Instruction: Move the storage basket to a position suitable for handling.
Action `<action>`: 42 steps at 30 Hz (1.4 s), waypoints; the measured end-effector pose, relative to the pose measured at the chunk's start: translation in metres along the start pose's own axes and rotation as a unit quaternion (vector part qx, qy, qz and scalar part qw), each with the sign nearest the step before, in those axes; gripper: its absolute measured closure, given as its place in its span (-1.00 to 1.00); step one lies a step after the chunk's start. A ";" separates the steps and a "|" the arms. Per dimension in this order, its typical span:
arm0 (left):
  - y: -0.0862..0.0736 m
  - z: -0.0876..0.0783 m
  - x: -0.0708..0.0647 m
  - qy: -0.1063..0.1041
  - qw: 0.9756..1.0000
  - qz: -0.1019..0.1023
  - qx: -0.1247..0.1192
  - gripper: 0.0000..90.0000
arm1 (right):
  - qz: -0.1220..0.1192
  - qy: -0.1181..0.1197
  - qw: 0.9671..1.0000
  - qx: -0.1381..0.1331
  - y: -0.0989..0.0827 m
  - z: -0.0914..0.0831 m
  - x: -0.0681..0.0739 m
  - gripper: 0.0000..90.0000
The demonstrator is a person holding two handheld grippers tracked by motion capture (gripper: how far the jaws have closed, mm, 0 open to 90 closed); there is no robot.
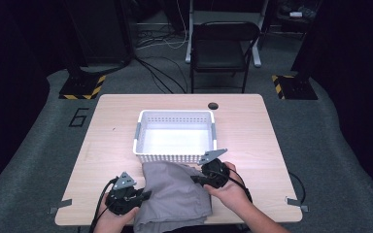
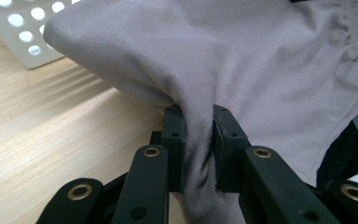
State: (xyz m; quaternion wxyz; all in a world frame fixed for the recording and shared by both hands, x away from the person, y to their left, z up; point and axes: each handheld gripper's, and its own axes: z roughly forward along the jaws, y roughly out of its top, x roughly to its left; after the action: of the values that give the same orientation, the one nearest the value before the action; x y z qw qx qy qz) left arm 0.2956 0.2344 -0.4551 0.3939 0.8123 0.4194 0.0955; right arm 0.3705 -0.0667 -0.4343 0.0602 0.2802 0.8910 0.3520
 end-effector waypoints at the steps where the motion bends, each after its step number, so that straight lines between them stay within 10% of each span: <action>1: 0.002 -0.001 0.000 0.001 1.000 0.003 -0.002 0.72 | 0.002 0.002 1.000 0.000 0.001 -0.002 0.000 0.76; 42: 0.086 -0.041 0.014 0.020 0.999 0.034 -0.028 0.72 | 0.003 -0.018 1.000 -0.025 0.077 -0.061 -0.022 0.76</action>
State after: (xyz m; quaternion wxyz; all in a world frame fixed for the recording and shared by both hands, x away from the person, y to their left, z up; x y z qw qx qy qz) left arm 0.3370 0.2385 -0.3681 0.4045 0.8125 0.3969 0.1367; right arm 0.4050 -0.0692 -0.3400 0.0825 0.2872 0.8799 0.3695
